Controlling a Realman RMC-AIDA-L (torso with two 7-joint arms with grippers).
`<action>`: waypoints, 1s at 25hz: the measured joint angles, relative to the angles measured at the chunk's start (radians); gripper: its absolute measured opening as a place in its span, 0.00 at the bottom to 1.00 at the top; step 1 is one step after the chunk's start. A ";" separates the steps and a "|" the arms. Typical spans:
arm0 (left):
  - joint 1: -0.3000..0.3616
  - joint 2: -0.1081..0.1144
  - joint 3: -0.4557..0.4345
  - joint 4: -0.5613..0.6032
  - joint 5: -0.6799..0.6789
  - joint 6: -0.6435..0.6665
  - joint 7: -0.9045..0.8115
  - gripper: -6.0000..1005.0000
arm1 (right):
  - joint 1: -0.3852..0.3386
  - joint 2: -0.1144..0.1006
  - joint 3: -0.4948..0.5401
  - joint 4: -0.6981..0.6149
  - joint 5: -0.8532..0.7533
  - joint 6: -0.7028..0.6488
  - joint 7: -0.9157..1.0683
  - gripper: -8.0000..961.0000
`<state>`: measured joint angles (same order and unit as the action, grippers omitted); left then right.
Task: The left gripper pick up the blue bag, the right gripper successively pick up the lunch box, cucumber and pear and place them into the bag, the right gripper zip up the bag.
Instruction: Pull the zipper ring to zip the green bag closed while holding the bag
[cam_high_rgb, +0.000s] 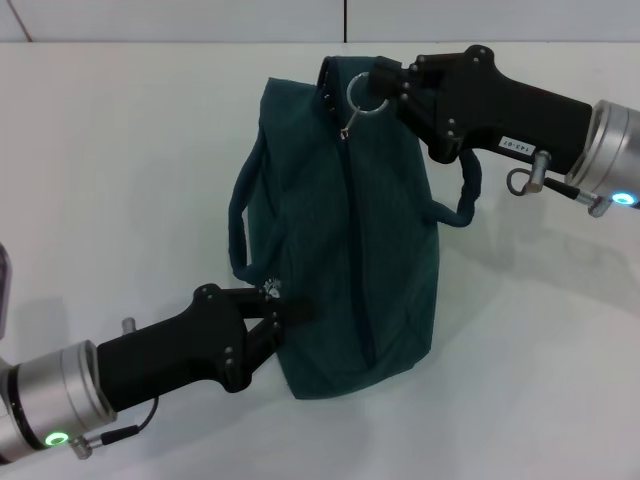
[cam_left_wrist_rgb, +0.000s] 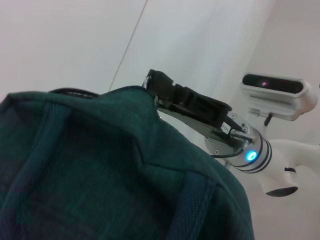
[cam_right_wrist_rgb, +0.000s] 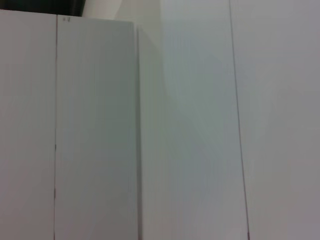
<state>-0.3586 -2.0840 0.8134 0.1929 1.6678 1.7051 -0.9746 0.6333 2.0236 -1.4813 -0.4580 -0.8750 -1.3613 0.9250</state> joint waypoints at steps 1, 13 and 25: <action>0.002 0.000 0.000 0.005 0.000 0.003 0.001 0.06 | 0.000 0.000 0.000 0.001 0.000 0.001 0.000 0.02; 0.033 0.043 -0.005 0.135 0.002 0.077 -0.006 0.06 | -0.102 0.002 -0.001 -0.043 0.002 -0.124 -0.052 0.02; 0.002 0.066 -0.056 0.164 -0.036 0.078 -0.121 0.11 | -0.104 -0.001 -0.007 -0.049 -0.006 -0.110 -0.055 0.02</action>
<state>-0.3566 -2.0176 0.7574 0.3569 1.6316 1.7827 -1.0952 0.5295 2.0226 -1.4881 -0.5072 -0.8811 -1.4716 0.8696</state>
